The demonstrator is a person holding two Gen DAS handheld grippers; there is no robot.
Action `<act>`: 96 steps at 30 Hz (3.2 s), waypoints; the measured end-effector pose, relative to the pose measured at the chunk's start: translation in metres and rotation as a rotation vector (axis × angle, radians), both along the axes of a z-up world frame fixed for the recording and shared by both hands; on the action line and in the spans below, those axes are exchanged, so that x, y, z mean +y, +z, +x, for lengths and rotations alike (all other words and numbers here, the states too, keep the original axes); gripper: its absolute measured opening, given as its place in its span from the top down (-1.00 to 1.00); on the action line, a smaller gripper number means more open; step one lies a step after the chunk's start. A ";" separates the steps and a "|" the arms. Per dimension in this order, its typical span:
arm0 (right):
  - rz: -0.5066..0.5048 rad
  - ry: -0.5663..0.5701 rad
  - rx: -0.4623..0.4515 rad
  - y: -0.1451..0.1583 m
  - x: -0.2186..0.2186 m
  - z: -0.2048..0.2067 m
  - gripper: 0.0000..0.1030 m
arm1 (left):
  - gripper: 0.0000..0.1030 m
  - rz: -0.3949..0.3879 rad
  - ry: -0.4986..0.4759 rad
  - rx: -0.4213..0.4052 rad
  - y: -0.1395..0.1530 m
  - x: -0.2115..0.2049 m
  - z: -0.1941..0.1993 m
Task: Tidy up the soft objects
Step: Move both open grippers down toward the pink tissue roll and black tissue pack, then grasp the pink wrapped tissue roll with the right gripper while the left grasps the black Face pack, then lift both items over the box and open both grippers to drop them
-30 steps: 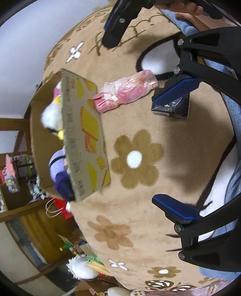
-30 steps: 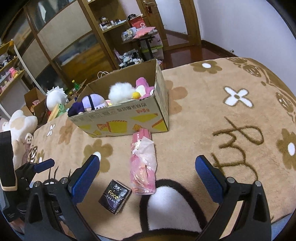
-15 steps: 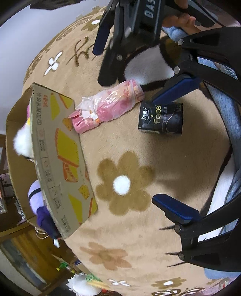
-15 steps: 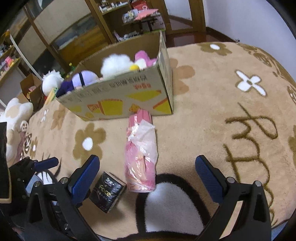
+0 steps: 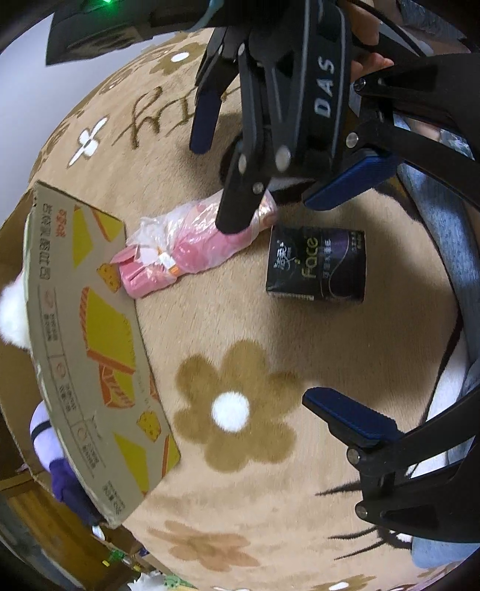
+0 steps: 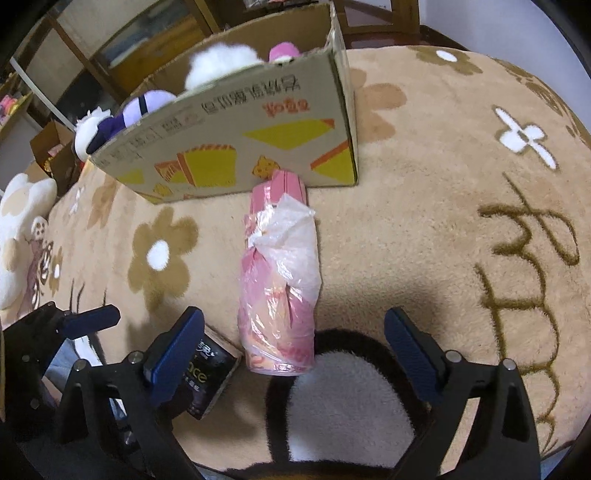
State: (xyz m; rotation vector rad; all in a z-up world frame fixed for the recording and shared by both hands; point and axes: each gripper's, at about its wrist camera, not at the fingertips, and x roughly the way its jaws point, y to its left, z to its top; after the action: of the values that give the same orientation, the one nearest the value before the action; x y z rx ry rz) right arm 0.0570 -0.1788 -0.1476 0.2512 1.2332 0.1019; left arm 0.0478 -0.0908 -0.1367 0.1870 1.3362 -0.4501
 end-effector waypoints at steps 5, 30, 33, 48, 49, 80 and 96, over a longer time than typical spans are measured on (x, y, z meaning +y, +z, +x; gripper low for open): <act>0.003 0.009 0.038 -0.011 0.001 0.005 -0.86 | -0.86 -0.012 -0.016 0.027 -0.004 -0.006 0.000; 0.001 0.014 0.067 -0.025 0.005 0.011 -0.83 | -0.86 0.070 -0.009 0.094 -0.030 -0.029 0.006; -0.023 0.012 0.062 -0.025 0.005 0.011 -0.66 | -0.85 0.080 -0.007 0.104 -0.034 -0.030 0.007; 0.022 -0.008 0.031 -0.019 -0.004 0.013 -0.25 | -0.11 0.117 0.049 0.110 -0.052 -0.020 0.014; 0.023 -0.007 0.025 -0.018 -0.005 0.014 -0.21 | -0.04 0.114 0.058 0.109 -0.053 -0.013 0.017; 0.052 -0.082 -0.250 0.074 -0.019 -0.040 0.71 | 0.12 0.096 0.107 -0.259 0.037 0.016 -0.006; -0.004 -0.051 -0.476 0.134 -0.004 -0.048 0.71 | 0.12 0.056 0.150 -0.559 0.114 0.031 0.006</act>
State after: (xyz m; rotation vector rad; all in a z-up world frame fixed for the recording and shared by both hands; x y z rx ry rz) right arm 0.0095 -0.1831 -0.0137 0.2374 0.7536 0.1077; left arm 0.0538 -0.0593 -0.0226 0.2372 0.8067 -0.2093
